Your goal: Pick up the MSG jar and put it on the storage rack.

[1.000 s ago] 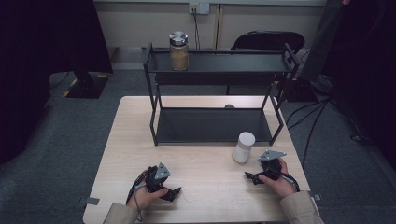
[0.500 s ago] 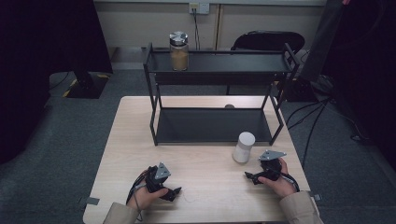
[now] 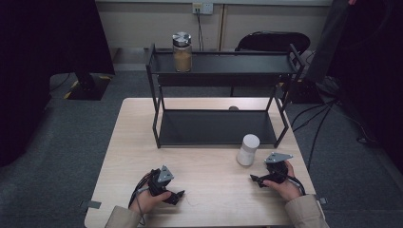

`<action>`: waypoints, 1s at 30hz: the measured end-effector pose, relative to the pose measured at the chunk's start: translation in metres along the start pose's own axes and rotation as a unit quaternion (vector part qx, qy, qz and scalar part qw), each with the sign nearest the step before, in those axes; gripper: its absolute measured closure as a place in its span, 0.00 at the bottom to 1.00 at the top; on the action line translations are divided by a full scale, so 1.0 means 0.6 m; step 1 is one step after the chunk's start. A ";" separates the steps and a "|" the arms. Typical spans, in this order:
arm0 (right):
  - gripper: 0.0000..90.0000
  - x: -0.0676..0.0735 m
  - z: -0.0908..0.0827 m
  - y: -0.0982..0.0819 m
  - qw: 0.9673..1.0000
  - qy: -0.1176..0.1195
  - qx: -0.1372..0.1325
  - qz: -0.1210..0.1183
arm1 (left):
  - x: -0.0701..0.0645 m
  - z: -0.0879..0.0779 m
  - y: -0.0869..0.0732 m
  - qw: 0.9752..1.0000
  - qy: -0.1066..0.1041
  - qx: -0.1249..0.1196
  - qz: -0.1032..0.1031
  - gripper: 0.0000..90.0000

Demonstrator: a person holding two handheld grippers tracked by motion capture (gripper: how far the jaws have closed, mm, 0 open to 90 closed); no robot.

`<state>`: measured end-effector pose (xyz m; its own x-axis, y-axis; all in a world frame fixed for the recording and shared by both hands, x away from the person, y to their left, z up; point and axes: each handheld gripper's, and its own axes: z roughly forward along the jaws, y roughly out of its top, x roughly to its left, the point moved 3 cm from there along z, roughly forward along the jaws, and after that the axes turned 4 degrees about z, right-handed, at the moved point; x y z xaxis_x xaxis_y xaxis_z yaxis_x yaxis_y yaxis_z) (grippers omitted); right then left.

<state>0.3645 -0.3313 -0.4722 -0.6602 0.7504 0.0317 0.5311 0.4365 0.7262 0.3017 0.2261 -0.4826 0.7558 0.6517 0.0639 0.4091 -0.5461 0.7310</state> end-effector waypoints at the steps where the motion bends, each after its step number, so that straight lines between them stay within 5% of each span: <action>1: 0.01 -0.003 -0.002 0.000 1.000 0.002 -0.004 0.003 | 0.000 0.000 0.000 1.000 0.000 0.000 0.000 0.00; 8: 0.01 -0.014 -0.022 0.011 1.000 0.018 -0.020 0.006 | 0.000 0.000 0.000 1.000 0.000 0.000 0.000 0.00; 24: 0.01 -0.009 -0.046 0.051 0.997 0.046 -0.049 -0.031 | 0.000 0.000 0.000 1.000 0.000 0.000 0.000 0.00; 30: 0.01 -0.008 -0.044 0.064 0.997 0.045 -0.063 -0.019 | 0.000 0.000 0.000 1.000 0.001 0.000 -0.001 0.00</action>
<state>0.3740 -0.3311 -0.4261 -0.7267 0.6845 0.0587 0.4365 0.3940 0.8088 0.3015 0.2260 -0.4827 0.7547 0.6530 0.0640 0.4095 -0.5450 0.7316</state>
